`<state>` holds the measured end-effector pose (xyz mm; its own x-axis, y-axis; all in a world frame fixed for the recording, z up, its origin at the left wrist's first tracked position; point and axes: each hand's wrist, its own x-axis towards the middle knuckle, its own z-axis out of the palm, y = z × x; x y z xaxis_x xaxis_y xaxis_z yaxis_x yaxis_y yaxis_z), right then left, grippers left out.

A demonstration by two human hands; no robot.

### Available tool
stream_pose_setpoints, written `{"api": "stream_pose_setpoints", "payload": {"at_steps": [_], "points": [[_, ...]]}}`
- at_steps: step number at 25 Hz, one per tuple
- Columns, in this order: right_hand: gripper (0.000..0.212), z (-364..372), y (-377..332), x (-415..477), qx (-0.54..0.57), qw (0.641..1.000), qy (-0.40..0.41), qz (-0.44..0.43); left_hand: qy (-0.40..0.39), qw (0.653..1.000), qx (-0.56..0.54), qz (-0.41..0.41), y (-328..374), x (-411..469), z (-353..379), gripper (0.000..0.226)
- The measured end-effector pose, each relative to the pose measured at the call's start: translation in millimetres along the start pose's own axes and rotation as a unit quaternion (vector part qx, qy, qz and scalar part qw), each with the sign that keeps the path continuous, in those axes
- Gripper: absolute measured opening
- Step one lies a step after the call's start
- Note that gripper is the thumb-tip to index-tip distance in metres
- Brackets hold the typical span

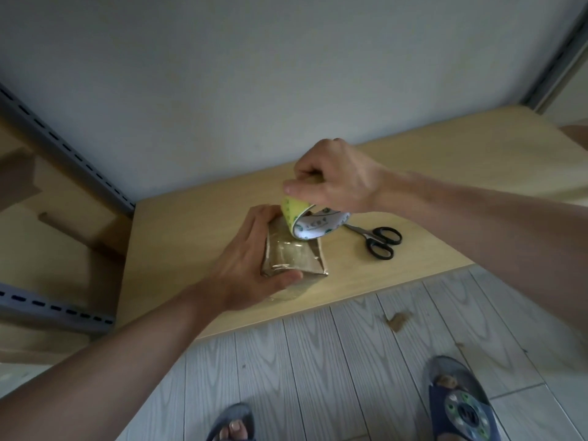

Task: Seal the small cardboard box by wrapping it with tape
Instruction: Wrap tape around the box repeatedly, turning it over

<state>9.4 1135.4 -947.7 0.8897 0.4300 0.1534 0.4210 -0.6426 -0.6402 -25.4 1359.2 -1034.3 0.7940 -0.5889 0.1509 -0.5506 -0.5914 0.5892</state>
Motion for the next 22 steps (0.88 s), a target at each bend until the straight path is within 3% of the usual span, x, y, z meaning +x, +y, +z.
{"api": "stream_pose_setpoints", "payload": {"at_steps": [4,13,16,19,22], "points": [[0.045,-3.2,14.0,-8.6,-0.152,0.987,-0.044,0.018,0.039,0.999,0.0,0.026,-12.5,-10.1,0.2,0.095],[0.052,50.3,31.8,-23.2,-0.097,0.994,-0.034,0.034,0.022,0.999,0.016,-0.024,-24.9,-24.3,-7.3,0.102],[0.051,61.9,26.0,-17.8,-0.095,0.994,-0.018,0.046,-0.017,0.995,0.095,-0.019,-21.5,-23.8,-34.6,0.113],[0.05,69.4,17.1,-7.1,-0.103,0.993,-0.009,0.055,-0.086,0.983,0.161,-0.032,2.0,-7.8,-41.3,0.139],[0.049,71.8,11.0,-3.1,-0.08,0.993,-0.014,0.081,-0.116,0.964,0.233,-0.052,8.1,6.6,-25.8,0.138]]}}
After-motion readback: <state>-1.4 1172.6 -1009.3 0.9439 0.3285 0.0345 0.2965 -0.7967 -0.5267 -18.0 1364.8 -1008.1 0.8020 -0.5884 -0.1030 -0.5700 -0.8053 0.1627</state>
